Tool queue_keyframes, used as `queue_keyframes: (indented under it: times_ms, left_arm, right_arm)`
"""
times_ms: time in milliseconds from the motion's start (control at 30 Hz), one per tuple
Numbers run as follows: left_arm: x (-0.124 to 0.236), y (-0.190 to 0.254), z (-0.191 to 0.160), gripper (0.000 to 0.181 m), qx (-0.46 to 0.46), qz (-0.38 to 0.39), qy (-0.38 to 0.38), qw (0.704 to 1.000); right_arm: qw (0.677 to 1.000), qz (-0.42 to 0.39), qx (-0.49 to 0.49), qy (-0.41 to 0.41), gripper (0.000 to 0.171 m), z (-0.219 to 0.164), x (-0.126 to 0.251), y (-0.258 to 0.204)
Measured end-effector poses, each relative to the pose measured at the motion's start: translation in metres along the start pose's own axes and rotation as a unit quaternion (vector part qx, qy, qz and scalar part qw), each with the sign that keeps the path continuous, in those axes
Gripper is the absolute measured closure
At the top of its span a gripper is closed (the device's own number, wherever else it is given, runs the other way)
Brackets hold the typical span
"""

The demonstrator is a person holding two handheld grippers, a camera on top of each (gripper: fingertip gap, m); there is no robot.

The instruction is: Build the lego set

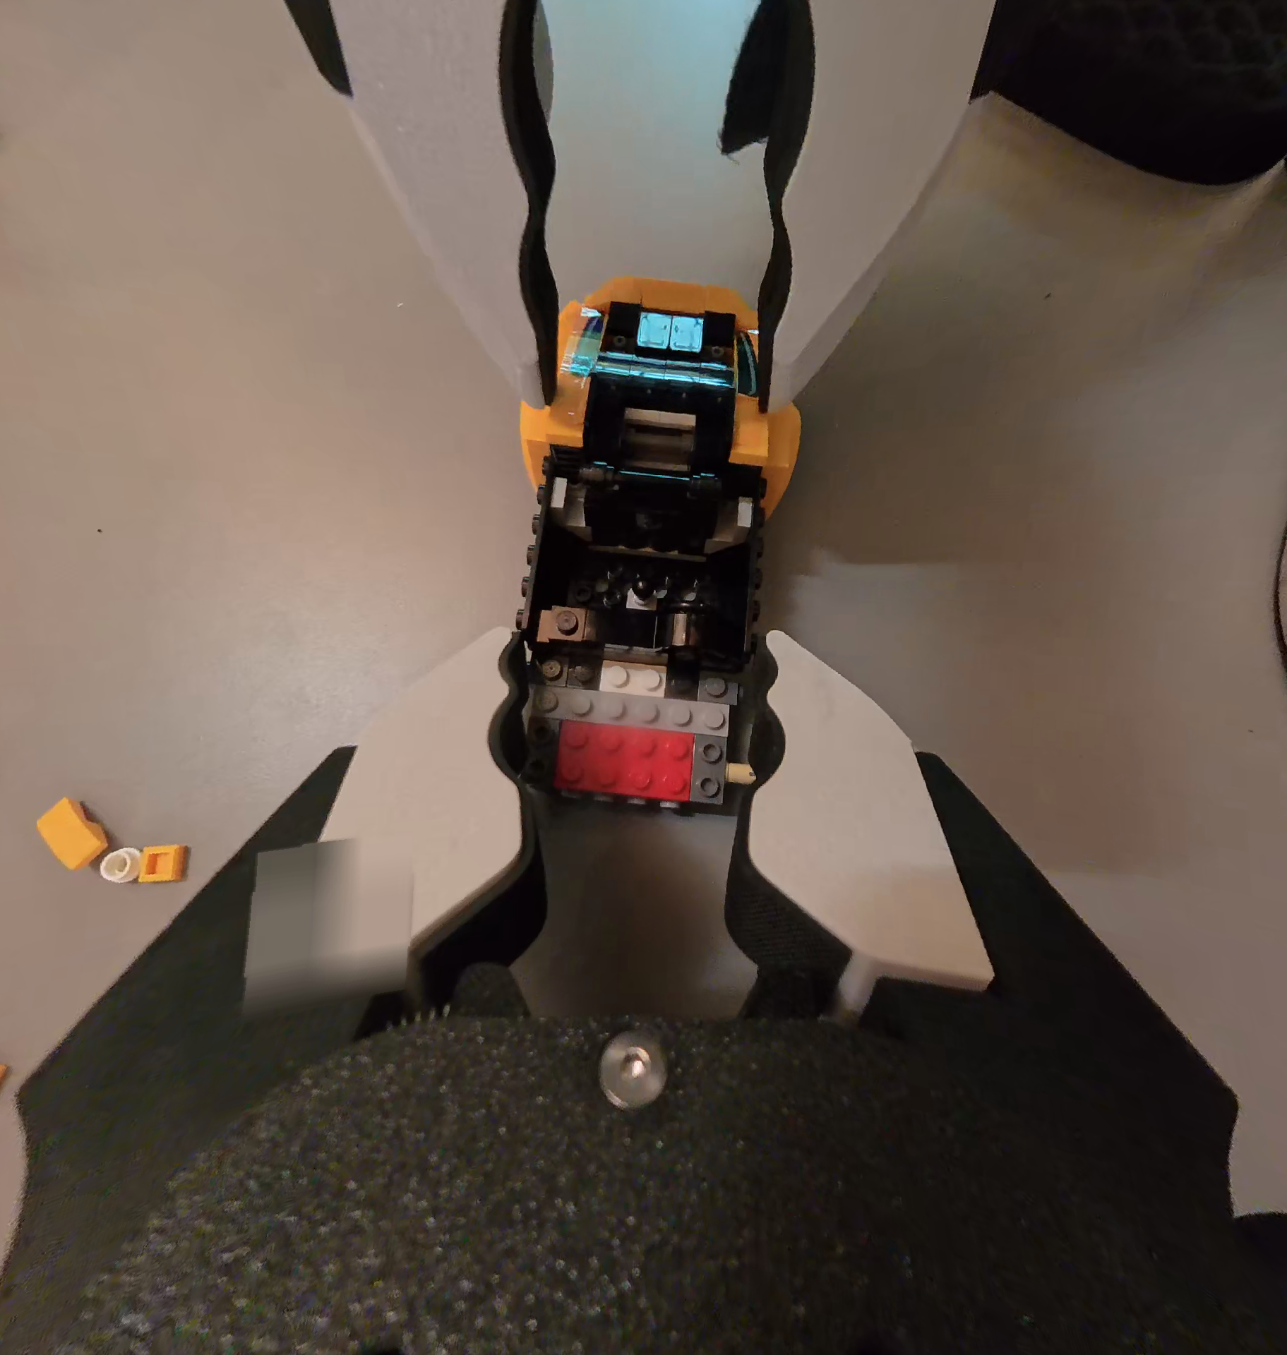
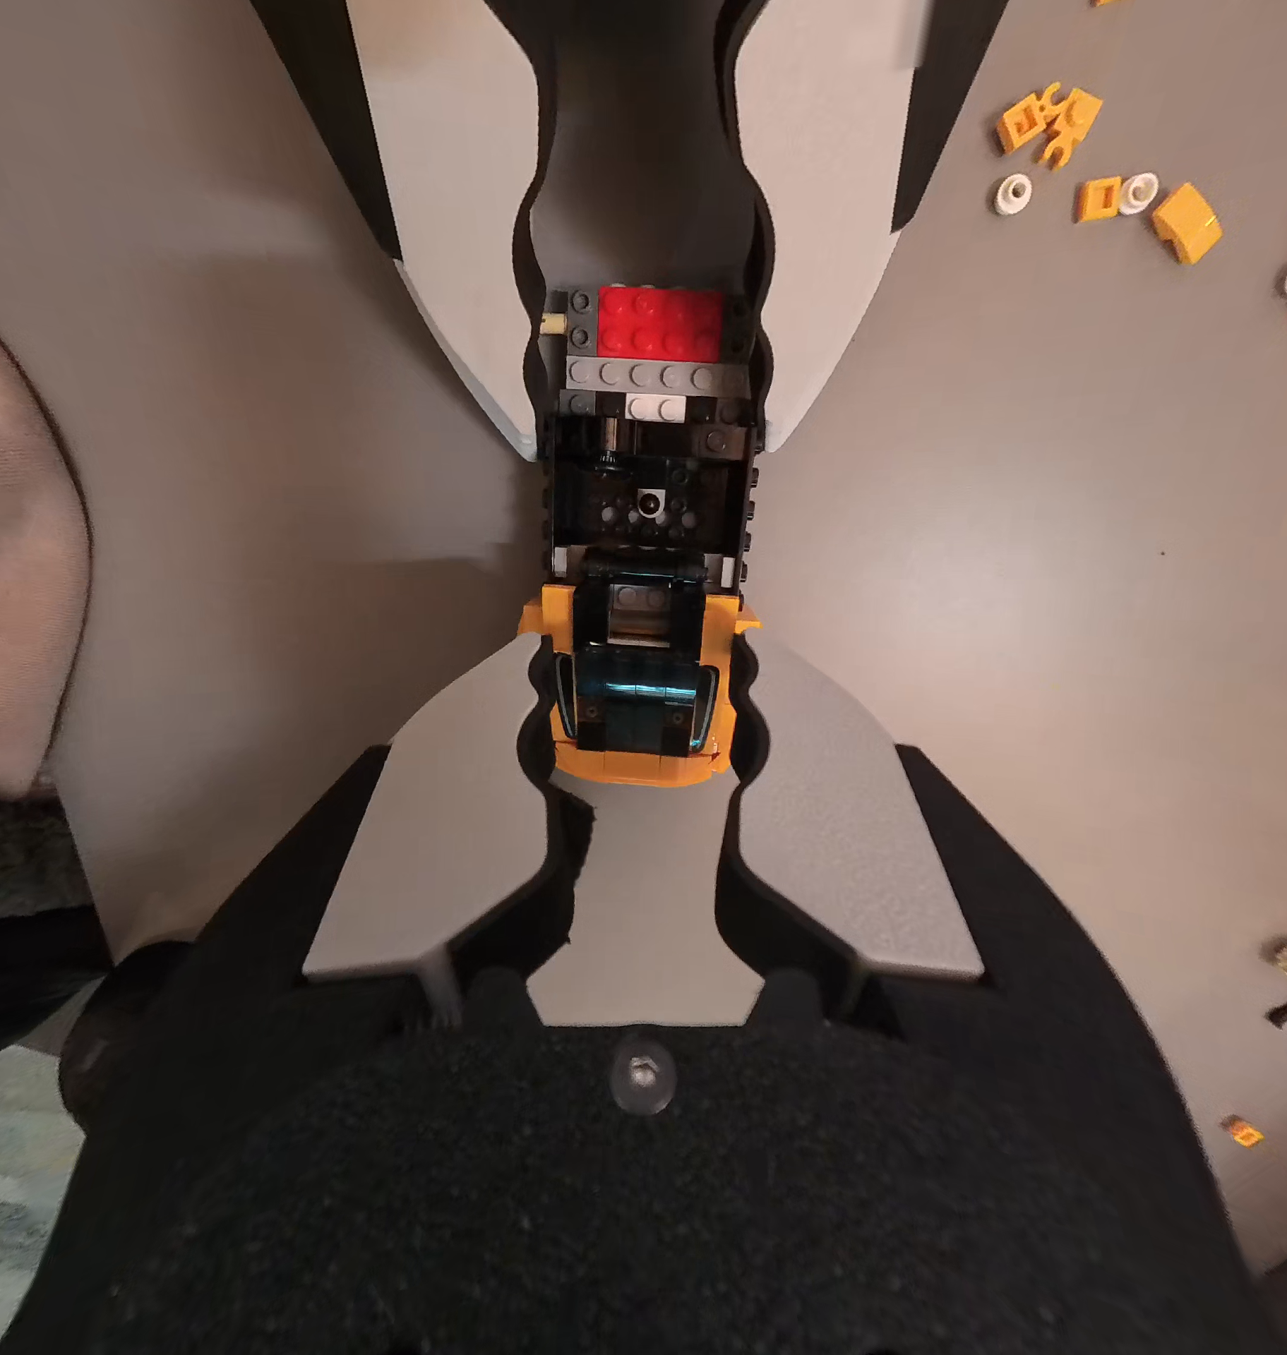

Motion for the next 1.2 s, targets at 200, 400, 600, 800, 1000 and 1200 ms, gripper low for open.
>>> queue_keyframes:
  times_ms: [200, 400, 600, 800, 1000, 1200]
  left_arm:
    - [0.000, 0.000, 0.000, 0.123, 0.002, 0.000, -0.001, 1.000]
    - [-0.001, 0.000, 0.000, 0.123, 0.003, 0.000, -0.001, 1.000]
    - [-0.001, 0.001, 0.000, 0.123, 0.007, -0.005, 0.002, 1.000]
    - [-0.001, 0.001, 0.001, 0.123, 0.011, -0.004, 0.002, 1.000]
    - [-0.002, 0.001, 0.001, 0.123, 0.013, -0.004, 0.003, 1.000]
    - [-0.002, 0.001, 0.000, 0.123, 0.015, -0.006, 0.004, 1.000]
  right_arm:
    - [1.000, 0.012, -0.001, -0.020, 0.126, 0.001, 0.000, 0.001]
    - [1.000, 0.020, -0.010, -0.007, 0.129, 0.000, -0.001, 0.003]
    - [0.999, 0.016, -0.011, 0.037, 0.120, -0.003, 0.002, -0.001]
    - [0.999, -0.010, -0.020, 0.044, 0.117, -0.008, 0.001, -0.001]
    - [1.000, -0.007, -0.009, 0.025, 0.121, -0.007, -0.007, -0.002]
    - [1.000, -0.005, -0.011, 0.017, 0.121, -0.007, -0.008, -0.002]
Point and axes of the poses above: each gripper's, where its closed fingertips meet, x back along the fingers, z out of its top, y = z × x across the jaws, the point moved 5 cm from there along x, back along the fingers, and after that the axes turned 6 degrees about -y, right-handed, at the moved point
